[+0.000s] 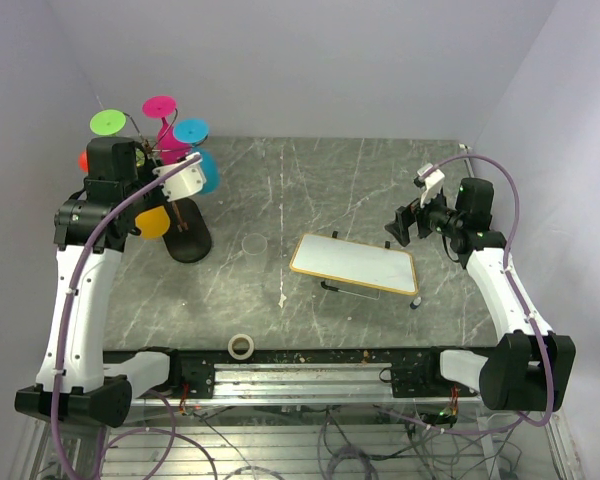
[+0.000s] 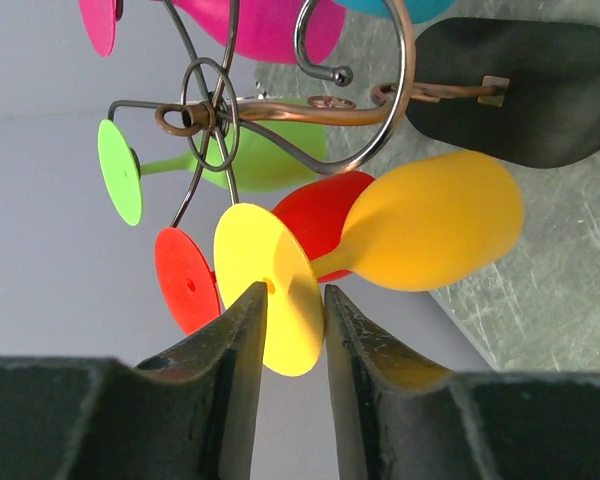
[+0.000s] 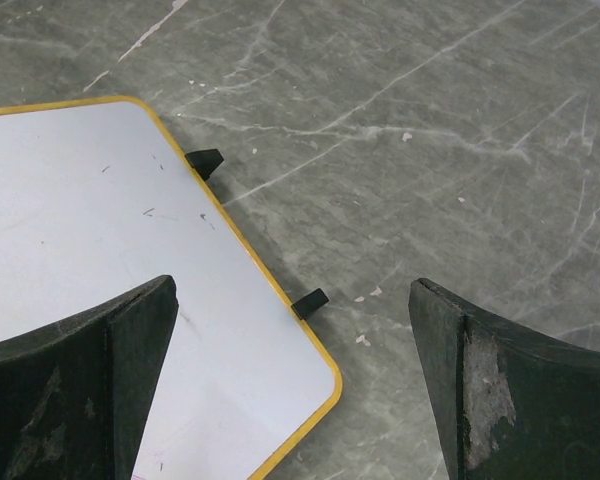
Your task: Place the wine glass upside down on the wine glass rack
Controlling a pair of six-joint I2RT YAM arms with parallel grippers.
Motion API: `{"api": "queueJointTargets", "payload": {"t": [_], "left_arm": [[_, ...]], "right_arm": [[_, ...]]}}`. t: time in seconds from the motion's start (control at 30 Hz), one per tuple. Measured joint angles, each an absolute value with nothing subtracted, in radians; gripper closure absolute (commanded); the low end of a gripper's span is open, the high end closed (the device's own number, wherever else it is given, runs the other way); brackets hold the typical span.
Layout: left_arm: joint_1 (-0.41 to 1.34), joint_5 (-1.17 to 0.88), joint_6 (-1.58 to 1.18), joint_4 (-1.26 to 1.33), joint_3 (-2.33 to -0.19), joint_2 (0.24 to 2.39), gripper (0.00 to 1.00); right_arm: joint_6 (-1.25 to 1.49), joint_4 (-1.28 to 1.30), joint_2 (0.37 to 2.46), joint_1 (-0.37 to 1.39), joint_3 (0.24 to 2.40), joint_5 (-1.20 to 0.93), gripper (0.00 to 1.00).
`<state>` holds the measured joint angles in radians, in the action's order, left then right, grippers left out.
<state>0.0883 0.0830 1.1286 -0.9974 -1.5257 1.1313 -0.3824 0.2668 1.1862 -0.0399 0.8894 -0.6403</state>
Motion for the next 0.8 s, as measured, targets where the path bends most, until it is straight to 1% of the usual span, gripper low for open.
{"api": "queueJointTargets", "payload": {"t": [0.2,0.3,0.37,0.5,0.63,0.67,0.8], "left_arm": [[0.088,0.048,1.117,-1.014,-1.528,1.124,0.51],[0.088,0.023,1.113,-1.029,-1.536,1.115,0.44],[0.088,0.006,1.105,-1.034,-1.545,1.109,0.35],[0.088,-0.028,1.066,-1.031,-1.559,1.096,0.20],[0.088,-0.062,0.985,-1.017,-1.571,1.089,0.02],[0.088,-0.081,0.955,-1.016,-1.581,1.089,0.00],[0.088,-0.148,0.848,-1.002,-1.625,1.087,0.01]], "right_arm": [[-0.382,0.266,1.184,-0.046,0.889,-0.641,0.00],[-0.382,0.265,1.184,-0.047,0.889,-0.643,0.00],[-0.382,0.262,1.184,-0.049,0.889,-0.645,0.00],[-0.381,0.256,1.180,-0.055,0.889,-0.652,0.00],[-0.374,0.251,1.180,-0.065,0.889,-0.668,0.00],[-0.373,0.250,1.180,-0.071,0.889,-0.671,0.00],[-0.367,0.245,1.180,-0.086,0.889,-0.693,0.01]]}}
